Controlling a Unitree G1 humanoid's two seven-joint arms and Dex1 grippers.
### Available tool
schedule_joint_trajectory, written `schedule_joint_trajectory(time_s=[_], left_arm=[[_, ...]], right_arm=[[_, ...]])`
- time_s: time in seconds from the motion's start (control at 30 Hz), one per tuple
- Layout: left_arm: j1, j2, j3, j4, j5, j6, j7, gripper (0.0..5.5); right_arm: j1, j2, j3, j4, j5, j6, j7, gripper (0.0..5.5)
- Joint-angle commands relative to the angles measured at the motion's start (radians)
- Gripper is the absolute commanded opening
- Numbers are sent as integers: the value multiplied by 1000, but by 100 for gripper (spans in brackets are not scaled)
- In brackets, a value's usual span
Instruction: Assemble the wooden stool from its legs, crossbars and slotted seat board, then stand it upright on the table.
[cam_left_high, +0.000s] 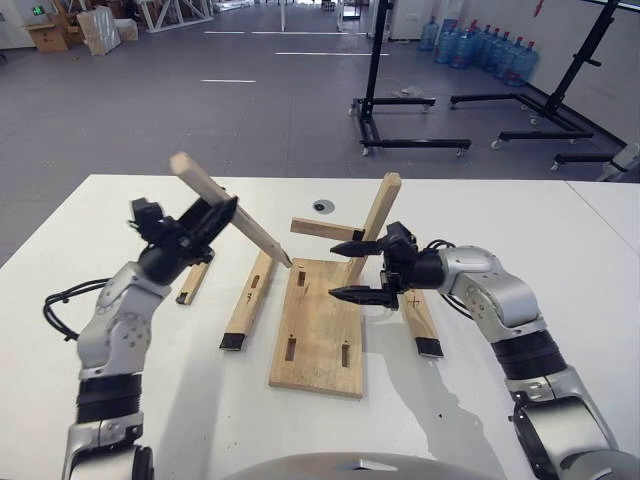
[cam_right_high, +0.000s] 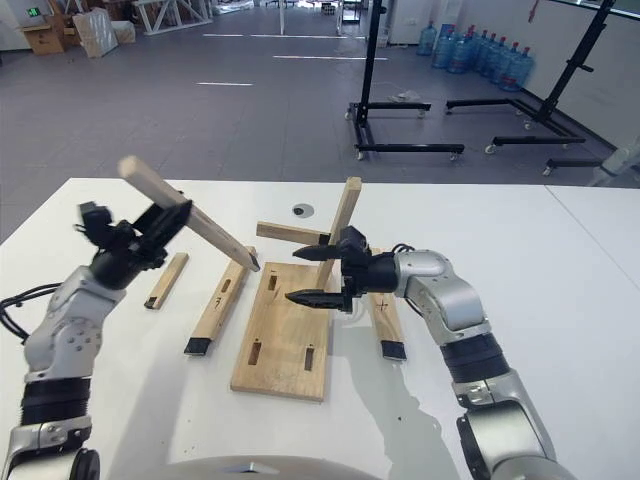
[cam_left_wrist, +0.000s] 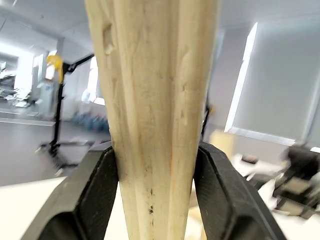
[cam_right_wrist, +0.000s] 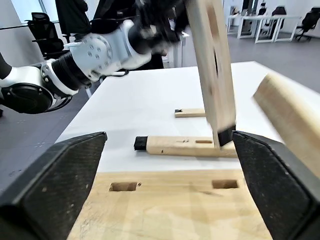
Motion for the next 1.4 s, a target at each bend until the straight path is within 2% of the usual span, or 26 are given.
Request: schedule_joint_trajectory(time_s=[0.03,0.23,0.3,0.47,0.63,1.1,1.4], left_arm=[[-85,-7,-31,119,148,-121,39,211],[-172,-24,-87,251,289,-314,-6,211],[-196,-36,-69,290,233,-331,-90,211],[-261,-17,-34,364,79,-216,-308,211],[-318,42,-62,477,96,-138,-483,211],[-383,24,-140,558,221,-217,-581,211],[-380,54,-150,559,210,-99,-649,211]], right_arm=[[-80,-9,-94,-84,93,36,-33,458],[-119,-4,-145,-116,171,77,-78,458],[-145,23,-184,-90,211,91,-126,458],[-185,26,-197,-35,215,86,-145,458],[-190,31,-182,-29,215,87,-134,458],[-200,25,-170,-25,215,95,-119,458],[-283,-8,-175,57,132,17,-114,458]])
